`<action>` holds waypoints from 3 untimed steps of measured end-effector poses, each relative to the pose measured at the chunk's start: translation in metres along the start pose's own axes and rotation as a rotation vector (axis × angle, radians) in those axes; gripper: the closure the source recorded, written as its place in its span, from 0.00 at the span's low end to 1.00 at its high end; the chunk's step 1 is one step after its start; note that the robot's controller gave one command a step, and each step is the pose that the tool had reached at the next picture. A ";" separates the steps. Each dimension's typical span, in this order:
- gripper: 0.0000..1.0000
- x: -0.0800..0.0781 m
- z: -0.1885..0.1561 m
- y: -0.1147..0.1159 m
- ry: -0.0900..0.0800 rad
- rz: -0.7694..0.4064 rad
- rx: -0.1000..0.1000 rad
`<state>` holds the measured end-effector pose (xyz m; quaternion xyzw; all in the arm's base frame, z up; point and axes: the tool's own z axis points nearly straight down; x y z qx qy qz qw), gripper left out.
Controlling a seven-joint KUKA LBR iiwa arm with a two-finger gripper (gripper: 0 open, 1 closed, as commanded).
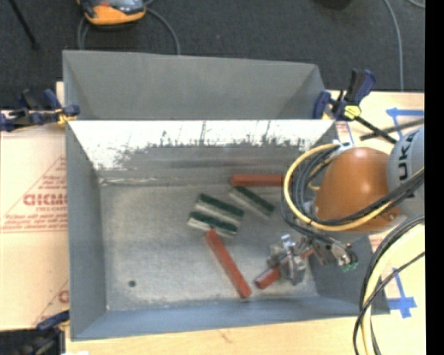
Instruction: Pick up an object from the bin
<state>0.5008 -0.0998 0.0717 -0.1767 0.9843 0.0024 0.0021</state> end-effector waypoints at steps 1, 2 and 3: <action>1.00 0.000 0.000 0.000 0.000 0.001 0.000; 1.00 -0.009 -0.046 -0.005 0.009 -0.002 0.001; 1.00 0.011 -0.160 -0.034 0.002 -0.037 0.004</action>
Offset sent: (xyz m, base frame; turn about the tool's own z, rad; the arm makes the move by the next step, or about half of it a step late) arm 0.0292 -0.0011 0.1181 -0.0120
